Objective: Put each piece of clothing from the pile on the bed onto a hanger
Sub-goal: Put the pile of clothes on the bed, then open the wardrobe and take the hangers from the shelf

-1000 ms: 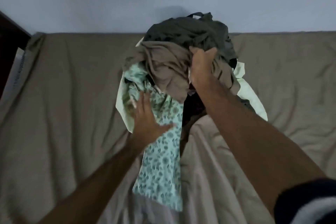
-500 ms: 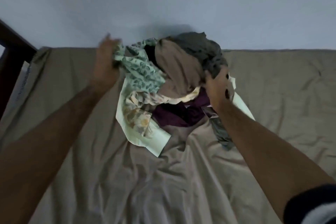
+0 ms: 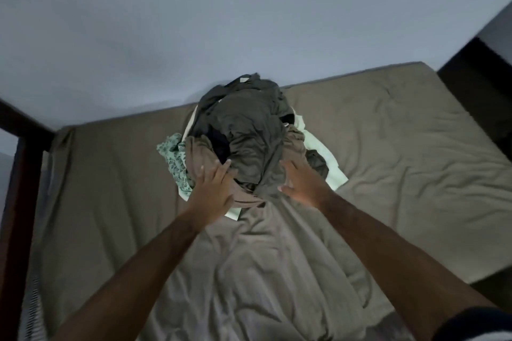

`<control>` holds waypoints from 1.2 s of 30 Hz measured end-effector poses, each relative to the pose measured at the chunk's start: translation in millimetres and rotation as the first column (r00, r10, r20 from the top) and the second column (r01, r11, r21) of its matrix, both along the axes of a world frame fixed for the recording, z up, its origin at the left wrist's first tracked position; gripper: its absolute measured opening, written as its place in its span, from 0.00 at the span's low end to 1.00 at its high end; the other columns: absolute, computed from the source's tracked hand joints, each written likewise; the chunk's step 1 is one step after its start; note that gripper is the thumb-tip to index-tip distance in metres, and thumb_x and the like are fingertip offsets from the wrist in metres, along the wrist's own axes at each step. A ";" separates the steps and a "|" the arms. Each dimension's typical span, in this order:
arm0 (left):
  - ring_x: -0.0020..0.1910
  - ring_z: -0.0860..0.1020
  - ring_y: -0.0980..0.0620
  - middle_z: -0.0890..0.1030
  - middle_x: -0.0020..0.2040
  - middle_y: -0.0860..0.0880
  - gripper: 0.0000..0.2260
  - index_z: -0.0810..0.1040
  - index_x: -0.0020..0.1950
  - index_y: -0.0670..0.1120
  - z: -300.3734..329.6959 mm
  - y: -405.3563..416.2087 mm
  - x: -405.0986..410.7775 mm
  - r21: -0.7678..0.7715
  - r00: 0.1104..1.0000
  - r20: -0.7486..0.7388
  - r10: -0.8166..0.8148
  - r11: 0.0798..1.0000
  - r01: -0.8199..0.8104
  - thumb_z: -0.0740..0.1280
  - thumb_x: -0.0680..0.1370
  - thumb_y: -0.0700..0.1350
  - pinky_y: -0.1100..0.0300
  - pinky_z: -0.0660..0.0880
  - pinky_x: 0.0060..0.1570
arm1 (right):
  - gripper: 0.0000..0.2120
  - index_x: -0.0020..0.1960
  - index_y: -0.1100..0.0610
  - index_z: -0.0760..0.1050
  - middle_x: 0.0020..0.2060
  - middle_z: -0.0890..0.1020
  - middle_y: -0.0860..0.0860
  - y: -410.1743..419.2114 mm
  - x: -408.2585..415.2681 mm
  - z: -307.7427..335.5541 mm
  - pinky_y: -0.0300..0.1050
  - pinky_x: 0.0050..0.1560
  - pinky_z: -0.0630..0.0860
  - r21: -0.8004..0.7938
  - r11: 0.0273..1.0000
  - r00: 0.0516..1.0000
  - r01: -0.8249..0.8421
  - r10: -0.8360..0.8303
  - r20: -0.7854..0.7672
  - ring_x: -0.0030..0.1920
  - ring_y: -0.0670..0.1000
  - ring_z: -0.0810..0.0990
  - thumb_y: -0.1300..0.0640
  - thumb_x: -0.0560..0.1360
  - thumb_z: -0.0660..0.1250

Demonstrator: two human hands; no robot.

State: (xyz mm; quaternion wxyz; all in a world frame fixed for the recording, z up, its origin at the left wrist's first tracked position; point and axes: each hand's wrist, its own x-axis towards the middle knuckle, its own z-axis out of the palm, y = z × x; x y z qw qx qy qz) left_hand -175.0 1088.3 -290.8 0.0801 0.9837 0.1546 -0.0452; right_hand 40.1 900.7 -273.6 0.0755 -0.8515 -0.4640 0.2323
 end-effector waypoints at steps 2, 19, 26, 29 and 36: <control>0.79 0.57 0.36 0.59 0.80 0.42 0.31 0.63 0.77 0.45 33.6 -23.1 0.3 0.026 0.999 0.006 -0.046 0.999 0.046 0.62 0.77 0.55 0.31 0.57 0.72 | 0.38 0.79 0.57 0.58 0.75 0.65 0.57 -31.9 -17.4 32.7 0.58 0.72 0.65 0.059 0.998 0.993 0.001 -0.008 0.120 0.75 0.61 0.64 0.45 0.76 0.68; 0.80 0.51 0.37 0.53 0.82 0.40 0.38 0.54 0.81 0.44 235.4 -473.6 77.6 0.273 0.841 0.161 -0.516 0.842 0.465 0.49 0.79 0.67 0.28 0.50 0.72 | 0.45 0.82 0.57 0.45 0.81 0.49 0.55 -517.7 -75.6 227.8 0.63 0.78 0.41 0.182 0.919 0.802 0.349 -0.394 0.449 0.81 0.59 0.48 0.36 0.76 0.62; 0.80 0.52 0.39 0.56 0.81 0.42 0.36 0.56 0.81 0.46 289.9 -702.2 122.1 0.278 0.690 0.237 -0.684 0.728 0.626 0.50 0.79 0.67 0.29 0.54 0.73 | 0.45 0.82 0.55 0.46 0.82 0.48 0.54 -756.6 -87.9 285.6 0.64 0.79 0.46 0.255 0.778 0.611 0.574 -0.614 0.500 0.81 0.56 0.48 0.35 0.76 0.62; 0.80 0.53 0.40 0.56 0.81 0.44 0.36 0.58 0.81 0.46 306.8 -792.5 146.1 0.279 0.604 0.293 -0.741 0.671 0.687 0.51 0.79 0.67 0.30 0.55 0.73 | 0.45 0.82 0.55 0.48 0.82 0.49 0.54 -846.9 -91.4 297.2 0.65 0.79 0.47 0.279 0.718 0.530 0.637 -0.672 0.517 0.81 0.56 0.49 0.32 0.76 0.60; 0.81 0.49 0.44 0.54 0.82 0.47 0.36 0.56 0.81 0.47 320.6 -998.6 201.5 0.282 0.427 0.344 -0.836 0.526 0.802 0.51 0.79 0.66 0.31 0.52 0.74 | 0.44 0.82 0.54 0.47 0.82 0.48 0.53 -1042.2 -79.4 323.9 0.64 0.78 0.45 0.296 0.571 0.348 0.766 -0.755 0.556 0.81 0.56 0.48 0.33 0.77 0.59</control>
